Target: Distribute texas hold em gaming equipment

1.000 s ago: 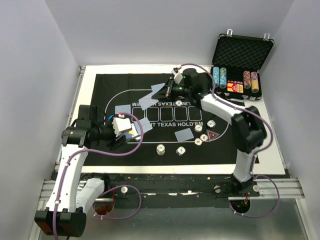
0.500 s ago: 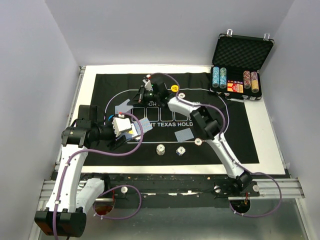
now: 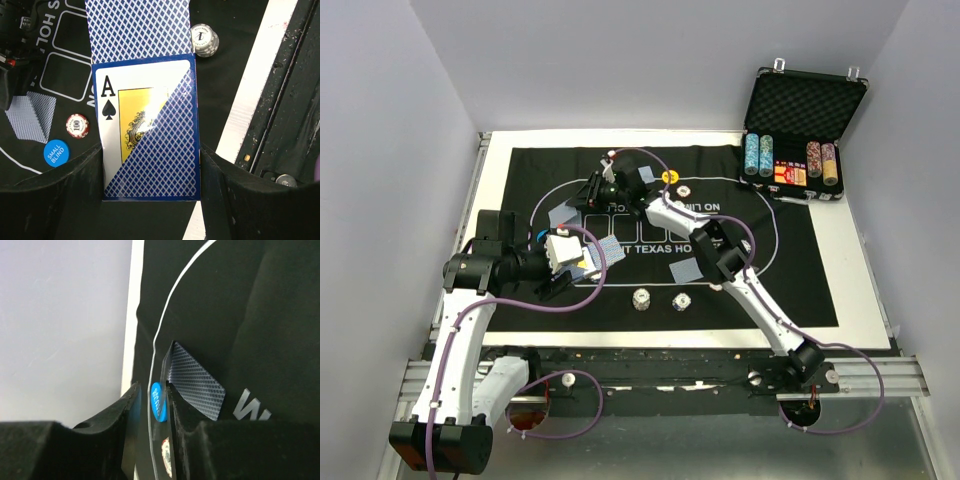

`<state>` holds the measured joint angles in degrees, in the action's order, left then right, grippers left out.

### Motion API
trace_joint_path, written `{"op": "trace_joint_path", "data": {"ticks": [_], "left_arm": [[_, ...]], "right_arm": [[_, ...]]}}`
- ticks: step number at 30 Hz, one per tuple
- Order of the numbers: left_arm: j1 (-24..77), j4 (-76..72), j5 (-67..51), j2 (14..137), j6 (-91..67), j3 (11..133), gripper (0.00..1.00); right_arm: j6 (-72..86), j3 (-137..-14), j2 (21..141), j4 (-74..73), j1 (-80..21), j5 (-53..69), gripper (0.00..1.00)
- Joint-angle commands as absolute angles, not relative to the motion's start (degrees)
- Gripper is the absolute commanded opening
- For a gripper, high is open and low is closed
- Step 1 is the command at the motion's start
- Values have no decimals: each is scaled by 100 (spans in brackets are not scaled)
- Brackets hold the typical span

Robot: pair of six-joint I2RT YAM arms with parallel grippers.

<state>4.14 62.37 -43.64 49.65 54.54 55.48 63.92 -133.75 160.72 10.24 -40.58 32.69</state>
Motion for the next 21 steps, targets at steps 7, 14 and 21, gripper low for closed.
{"op": "trace_joint_path", "data": {"ticks": [7,14,21], "left_arm": [[422,6223,-4711,4825,5449,5634,47],[422,6179,-4702,4781,5449,5537,47],[422,6170,-4720,4825,5440,5599,47]], "right_arm": [[5837,-13229,15795,229,-4096,2874,72],[5274,-12156,14670,9,-3868,2856,85],[4896,-11795,13932,-615,-3604,3058,99]]}}
